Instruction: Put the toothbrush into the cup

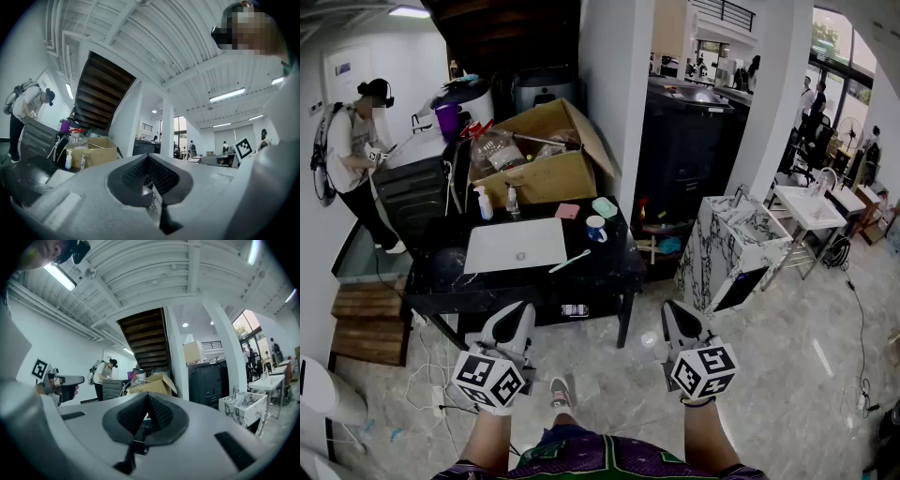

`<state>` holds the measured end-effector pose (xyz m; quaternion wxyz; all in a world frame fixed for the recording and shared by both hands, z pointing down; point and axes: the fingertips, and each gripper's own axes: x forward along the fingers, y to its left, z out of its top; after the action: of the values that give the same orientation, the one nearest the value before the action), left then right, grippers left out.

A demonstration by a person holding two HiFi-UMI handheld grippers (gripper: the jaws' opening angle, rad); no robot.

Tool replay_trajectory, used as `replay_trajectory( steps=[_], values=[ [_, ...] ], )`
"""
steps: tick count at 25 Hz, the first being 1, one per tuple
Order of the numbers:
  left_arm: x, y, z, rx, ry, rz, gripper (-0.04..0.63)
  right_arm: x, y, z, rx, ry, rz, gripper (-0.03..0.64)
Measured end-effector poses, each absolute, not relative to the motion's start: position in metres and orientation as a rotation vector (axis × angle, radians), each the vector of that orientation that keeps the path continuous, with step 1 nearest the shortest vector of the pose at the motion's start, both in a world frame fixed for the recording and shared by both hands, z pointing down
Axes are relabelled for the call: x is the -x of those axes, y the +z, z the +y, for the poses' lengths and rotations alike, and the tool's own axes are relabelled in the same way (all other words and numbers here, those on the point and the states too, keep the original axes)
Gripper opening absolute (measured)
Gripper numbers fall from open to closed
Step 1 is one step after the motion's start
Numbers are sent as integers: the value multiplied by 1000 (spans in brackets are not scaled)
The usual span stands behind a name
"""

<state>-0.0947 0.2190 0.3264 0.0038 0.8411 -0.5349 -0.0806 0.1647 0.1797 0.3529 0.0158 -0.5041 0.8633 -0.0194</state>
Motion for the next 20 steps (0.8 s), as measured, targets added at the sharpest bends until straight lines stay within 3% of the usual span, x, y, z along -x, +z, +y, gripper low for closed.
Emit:
replay_trajectory(
  steps=[20],
  values=[
    [90, 324, 233, -2643, -224, -1682, 15, -166, 351, 191, 1536, -84, 2663, 0]
  ],
)
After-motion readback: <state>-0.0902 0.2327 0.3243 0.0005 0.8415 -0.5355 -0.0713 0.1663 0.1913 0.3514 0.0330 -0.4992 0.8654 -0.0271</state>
